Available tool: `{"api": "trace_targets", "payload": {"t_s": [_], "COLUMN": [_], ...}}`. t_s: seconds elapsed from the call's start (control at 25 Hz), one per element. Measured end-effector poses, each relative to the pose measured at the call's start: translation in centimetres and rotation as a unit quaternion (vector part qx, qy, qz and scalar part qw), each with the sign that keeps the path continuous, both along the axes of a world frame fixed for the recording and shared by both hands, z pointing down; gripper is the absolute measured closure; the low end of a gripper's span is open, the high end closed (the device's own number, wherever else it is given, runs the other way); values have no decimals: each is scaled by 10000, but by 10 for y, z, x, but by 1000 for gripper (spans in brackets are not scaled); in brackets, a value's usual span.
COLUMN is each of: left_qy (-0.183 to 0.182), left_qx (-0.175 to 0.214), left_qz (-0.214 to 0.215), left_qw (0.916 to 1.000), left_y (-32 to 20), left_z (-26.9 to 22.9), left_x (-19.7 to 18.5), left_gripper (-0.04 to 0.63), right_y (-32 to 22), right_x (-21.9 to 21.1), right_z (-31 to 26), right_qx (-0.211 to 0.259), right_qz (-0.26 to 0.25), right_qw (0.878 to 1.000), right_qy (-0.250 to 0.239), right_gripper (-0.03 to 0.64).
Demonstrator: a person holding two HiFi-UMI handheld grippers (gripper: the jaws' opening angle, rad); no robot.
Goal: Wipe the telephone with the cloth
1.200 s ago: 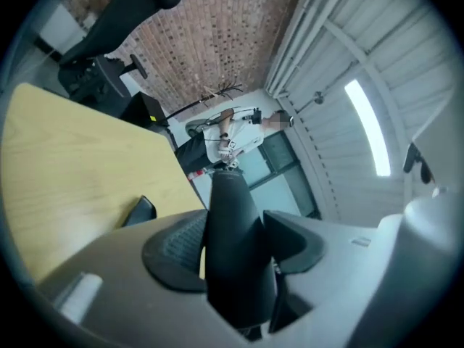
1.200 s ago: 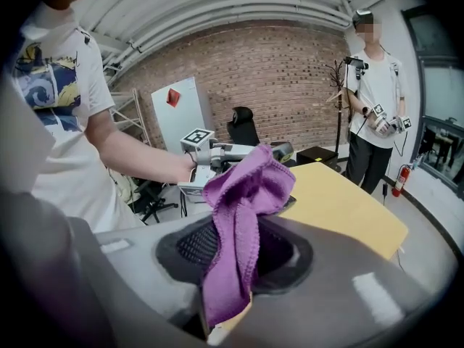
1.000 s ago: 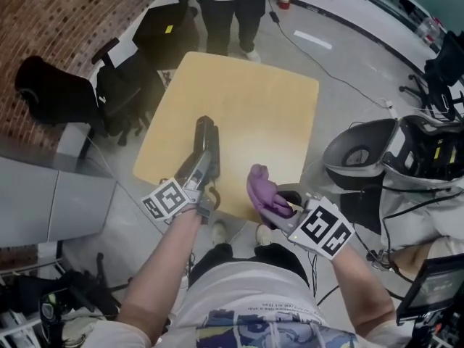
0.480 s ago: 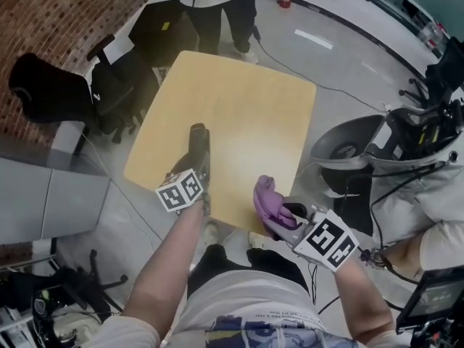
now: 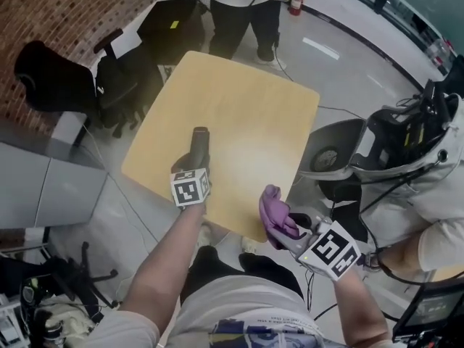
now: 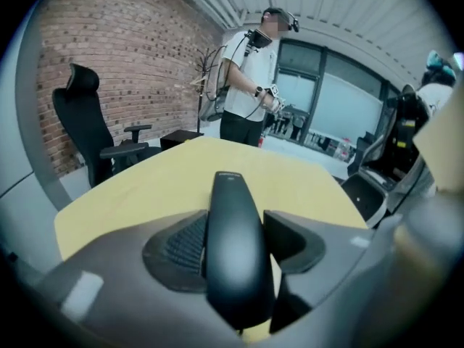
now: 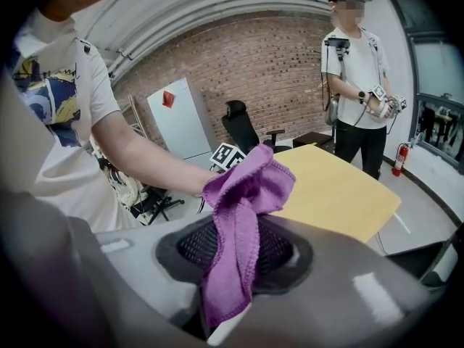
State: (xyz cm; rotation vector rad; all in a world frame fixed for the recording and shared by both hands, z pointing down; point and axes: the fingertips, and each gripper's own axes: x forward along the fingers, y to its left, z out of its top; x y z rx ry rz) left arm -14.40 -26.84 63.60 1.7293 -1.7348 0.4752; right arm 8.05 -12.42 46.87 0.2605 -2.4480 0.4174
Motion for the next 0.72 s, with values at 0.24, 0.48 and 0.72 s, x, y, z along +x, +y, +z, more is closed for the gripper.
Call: {"api": "trace_targets", "payload": {"t_s": [0.24,0.48,0.72], "left_qy": [-202,-178,241], "left_qx": [-53,197,572], "left_qz": [145,367,295], "left_qw": [9997,9990,9976], "left_y": [9,45,108], "left_z": [6,-28,-105], "left_x": [4,11,22], "left_gripper": [319,272,273], "right_y": [9,20,7], "right_x": [5,-4,-27], "right_z": [6,-2,-25], "right_qx": [76,120,154], "right_qz": [-94,-234,-652], "right_qw": [9998,9991,9964], "right_qy": [-128,-341,-511], "right_gripper": [500,500,500]}}
